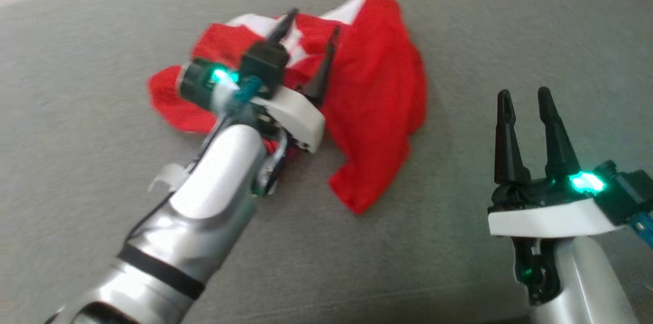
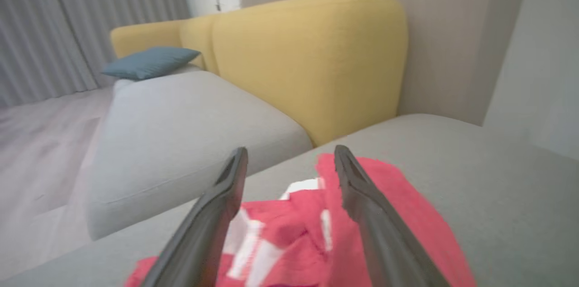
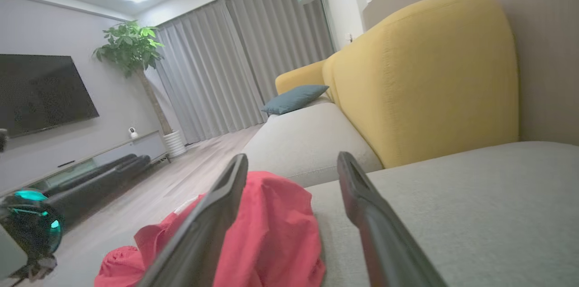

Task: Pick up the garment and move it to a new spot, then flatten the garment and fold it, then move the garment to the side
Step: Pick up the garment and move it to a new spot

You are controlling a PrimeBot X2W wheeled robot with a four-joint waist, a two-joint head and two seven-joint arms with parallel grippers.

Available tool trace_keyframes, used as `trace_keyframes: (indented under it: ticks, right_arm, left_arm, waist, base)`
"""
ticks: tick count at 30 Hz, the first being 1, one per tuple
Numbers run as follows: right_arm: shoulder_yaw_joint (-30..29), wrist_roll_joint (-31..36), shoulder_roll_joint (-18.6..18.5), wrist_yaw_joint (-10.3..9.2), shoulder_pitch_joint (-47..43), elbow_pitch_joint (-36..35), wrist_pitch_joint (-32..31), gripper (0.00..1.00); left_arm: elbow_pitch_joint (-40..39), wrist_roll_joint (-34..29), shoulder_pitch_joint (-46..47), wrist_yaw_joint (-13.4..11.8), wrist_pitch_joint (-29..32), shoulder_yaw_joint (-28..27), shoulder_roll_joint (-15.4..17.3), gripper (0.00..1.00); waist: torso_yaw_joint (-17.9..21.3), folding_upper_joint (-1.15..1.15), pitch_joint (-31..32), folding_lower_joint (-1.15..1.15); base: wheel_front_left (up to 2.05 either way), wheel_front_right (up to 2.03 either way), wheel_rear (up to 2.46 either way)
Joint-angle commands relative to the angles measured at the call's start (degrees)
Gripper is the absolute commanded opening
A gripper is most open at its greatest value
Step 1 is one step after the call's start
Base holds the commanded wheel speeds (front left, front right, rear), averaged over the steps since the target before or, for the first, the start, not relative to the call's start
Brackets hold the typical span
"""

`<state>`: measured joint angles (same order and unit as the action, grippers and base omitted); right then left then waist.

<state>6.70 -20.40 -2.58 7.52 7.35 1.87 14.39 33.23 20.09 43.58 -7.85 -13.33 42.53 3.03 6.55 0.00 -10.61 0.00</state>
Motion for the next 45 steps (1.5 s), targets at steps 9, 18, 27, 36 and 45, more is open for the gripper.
trace_keyframes:
  ticks: [9, 18, 27, 36, 45]
  right_arm:
    - [0.98, 4.18, -0.30, -0.03, -3.66, -0.31, 0.61, 1.00]
    - [-0.42, 6.10, -0.30, -0.03, -7.80, 1.16, 0.61, 1.00]
    - [-0.50, 6.09, -0.30, -0.03, -9.40, 1.36, 0.61, 1.00]
    - [-0.56, 6.45, -0.30, -0.03, -9.05, 0.96, 0.61, 1.00]
    - [-0.61, 7.24, -0.30, -0.03, -6.40, -0.34, 0.61, 1.00]
  left_arm:
    - [-11.63, 2.16, -11.14, -2.98, -1.58, -7.83, 10.56, 1.00]
    - [-23.76, 3.96, -29.11, -4.98, -1.65, -13.61, 11.46, 1.00]
    - [-28.21, -0.34, -38.08, -2.75, -1.66, -18.08, 7.92, 1.00]
    - [-26.20, -2.89, -38.00, 0.54, -1.66, -21.23, 5.55, 1.00]
    - [-16.99, -2.30, -30.22, 1.96, 1.92, -21.66, 4.62, 1.00]
  waist:
    - [-11.85, 0.00, 8.15, 0.00]
    - [-14.58, 0.00, 12.27, 0.00]
    - [-14.20, 0.00, 13.06, 0.00]
    - [-13.21, 0.00, 10.96, 0.00]
    - [-11.12, 0.00, 4.07, 0.00]
  base:
    - [0.00, 0.00, 0.00]
    - [0.00, 0.00, 0.00]
    - [0.00, 0.00, 0.00]
    - [0.00, 0.00, 0.00]
    - [0.00, 0.00, 0.00]
